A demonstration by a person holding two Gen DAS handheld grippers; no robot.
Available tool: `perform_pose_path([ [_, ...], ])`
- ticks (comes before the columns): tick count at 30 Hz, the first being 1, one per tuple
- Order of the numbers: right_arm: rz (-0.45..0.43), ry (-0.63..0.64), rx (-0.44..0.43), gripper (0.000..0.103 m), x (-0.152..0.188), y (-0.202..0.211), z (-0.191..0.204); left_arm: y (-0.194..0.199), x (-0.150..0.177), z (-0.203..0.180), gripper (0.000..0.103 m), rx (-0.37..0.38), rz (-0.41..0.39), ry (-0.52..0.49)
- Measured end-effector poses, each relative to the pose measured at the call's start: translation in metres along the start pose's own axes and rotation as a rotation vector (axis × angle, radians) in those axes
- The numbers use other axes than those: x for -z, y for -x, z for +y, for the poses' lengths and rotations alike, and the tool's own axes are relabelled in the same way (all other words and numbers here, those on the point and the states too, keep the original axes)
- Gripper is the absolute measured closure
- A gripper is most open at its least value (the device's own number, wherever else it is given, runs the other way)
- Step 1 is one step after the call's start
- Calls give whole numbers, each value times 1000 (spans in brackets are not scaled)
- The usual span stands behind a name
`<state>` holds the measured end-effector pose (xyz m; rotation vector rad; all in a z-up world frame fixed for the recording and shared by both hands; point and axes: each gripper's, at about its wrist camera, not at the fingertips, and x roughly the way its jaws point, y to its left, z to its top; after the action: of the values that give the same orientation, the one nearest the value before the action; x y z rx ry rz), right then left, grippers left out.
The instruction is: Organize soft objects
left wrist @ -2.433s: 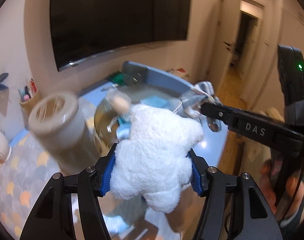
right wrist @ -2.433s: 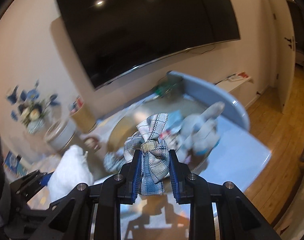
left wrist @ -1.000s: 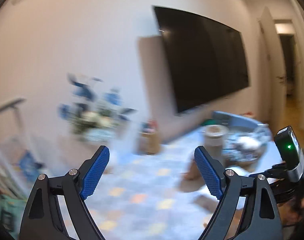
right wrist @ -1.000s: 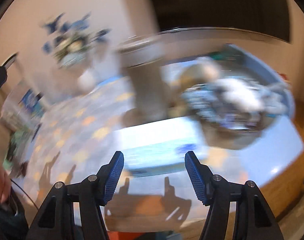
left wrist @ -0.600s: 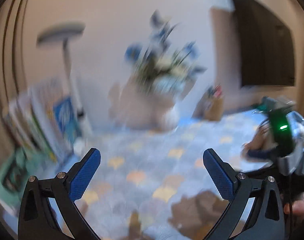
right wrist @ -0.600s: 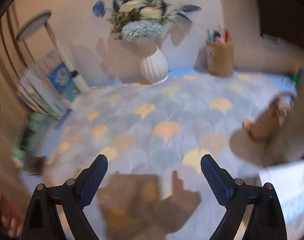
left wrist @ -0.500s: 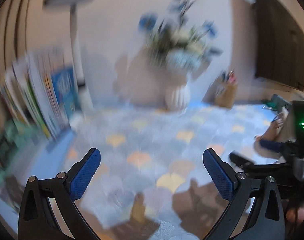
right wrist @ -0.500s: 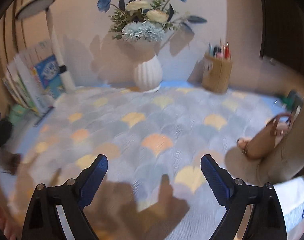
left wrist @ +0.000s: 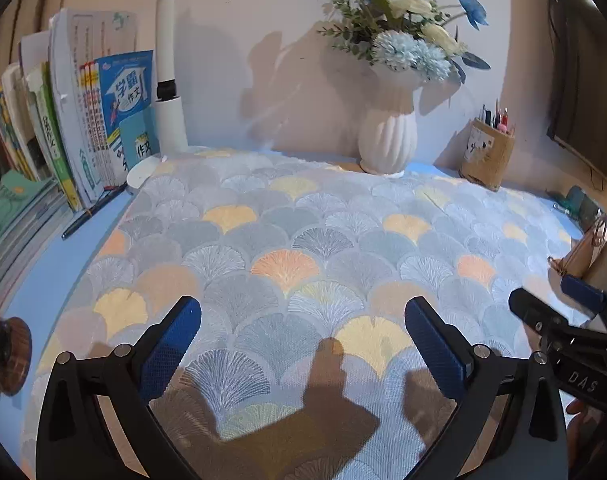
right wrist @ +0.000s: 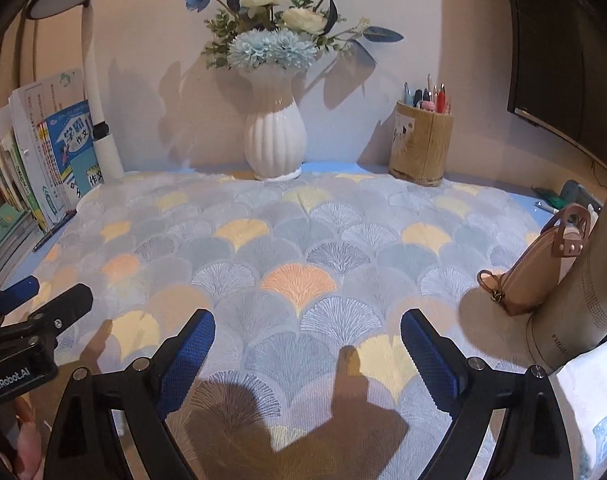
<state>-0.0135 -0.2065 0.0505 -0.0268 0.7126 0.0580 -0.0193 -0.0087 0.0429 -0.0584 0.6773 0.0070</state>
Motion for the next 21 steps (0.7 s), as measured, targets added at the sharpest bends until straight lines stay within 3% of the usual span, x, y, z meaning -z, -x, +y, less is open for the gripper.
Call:
perform_pose_path([
  [11,-28,11,26,6,3,6,1,0,2,-19,1,-53,-10,-94],
  [16,-30,-2,41,0,3,6,-1,-1,1,-15,1,-47,0,-79],
  [21,-30,-5,47,0,3,6,-1,-4,1,-13,1,-37,12,-66],
])
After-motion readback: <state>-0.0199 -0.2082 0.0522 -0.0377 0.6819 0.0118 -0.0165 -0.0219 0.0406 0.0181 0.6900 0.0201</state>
